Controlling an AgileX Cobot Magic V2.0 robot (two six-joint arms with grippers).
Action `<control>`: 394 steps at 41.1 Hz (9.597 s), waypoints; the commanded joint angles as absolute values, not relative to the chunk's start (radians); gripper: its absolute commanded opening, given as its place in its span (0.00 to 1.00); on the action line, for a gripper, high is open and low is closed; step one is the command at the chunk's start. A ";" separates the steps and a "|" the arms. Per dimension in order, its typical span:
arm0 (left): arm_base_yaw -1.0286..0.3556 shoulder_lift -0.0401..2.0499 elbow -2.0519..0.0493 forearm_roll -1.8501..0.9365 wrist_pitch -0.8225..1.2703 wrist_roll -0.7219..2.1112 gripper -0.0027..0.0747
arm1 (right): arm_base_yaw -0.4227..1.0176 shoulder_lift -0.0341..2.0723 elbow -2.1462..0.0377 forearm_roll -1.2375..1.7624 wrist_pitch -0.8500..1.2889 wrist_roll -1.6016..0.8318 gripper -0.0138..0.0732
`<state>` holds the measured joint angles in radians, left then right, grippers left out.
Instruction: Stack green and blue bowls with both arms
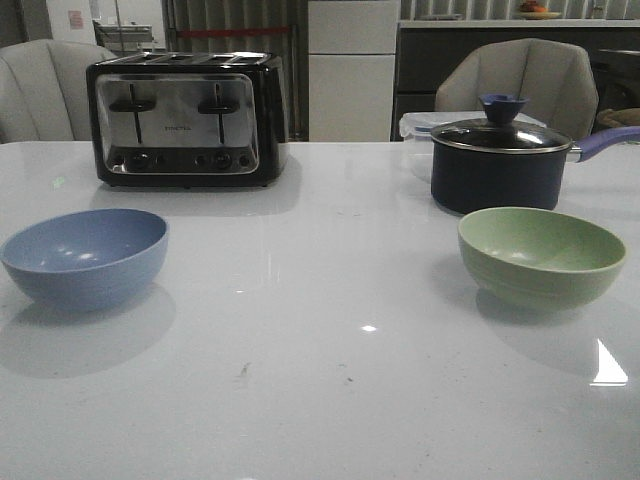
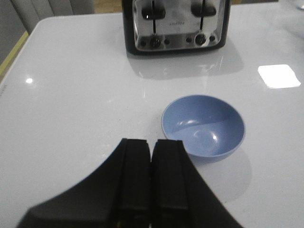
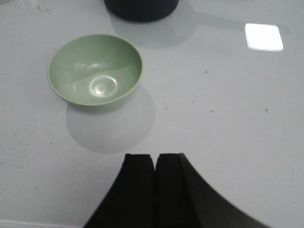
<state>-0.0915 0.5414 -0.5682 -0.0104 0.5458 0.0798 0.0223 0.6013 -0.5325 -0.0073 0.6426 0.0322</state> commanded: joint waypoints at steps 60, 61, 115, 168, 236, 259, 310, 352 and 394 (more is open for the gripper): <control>-0.098 0.678 -0.586 -0.012 0.489 0.074 0.53 | 0.020 1.710 -1.140 0.081 0.549 0.024 0.71; -0.098 0.678 -0.586 -0.012 0.489 0.074 0.53 | 0.020 1.725 -1.151 0.081 0.556 0.024 0.70; -0.098 0.678 -0.586 -0.012 0.489 0.074 0.53 | 0.469 1.712 -1.249 0.202 0.578 0.000 0.28; -0.098 0.678 -0.586 -0.012 0.482 0.074 0.53 | 0.527 1.038 -0.861 0.142 0.563 -0.152 0.63; -0.098 1.707 -1.122 -0.151 0.471 0.098 0.83 | 0.527 0.713 -0.677 0.143 0.651 -0.152 0.63; -0.098 1.767 -1.129 -0.151 0.432 0.098 0.31 | 0.527 0.713 -0.677 0.143 0.651 -0.152 0.63; -0.546 1.597 -1.306 -0.322 0.716 0.281 0.15 | 0.527 0.713 -0.677 0.143 0.651 -0.152 0.63; -0.574 1.747 -1.320 -0.264 0.647 0.281 0.62 | 0.527 0.713 -0.677 0.143 0.651 -0.152 0.63; -0.574 0.798 -0.806 -0.182 0.713 0.281 0.61 | 0.527 0.713 -0.677 0.143 0.651 -0.152 0.63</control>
<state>-0.5691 0.8586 -0.8219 -0.1720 0.7678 0.2833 0.5229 0.7186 -0.6491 0.1456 0.7117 -0.1419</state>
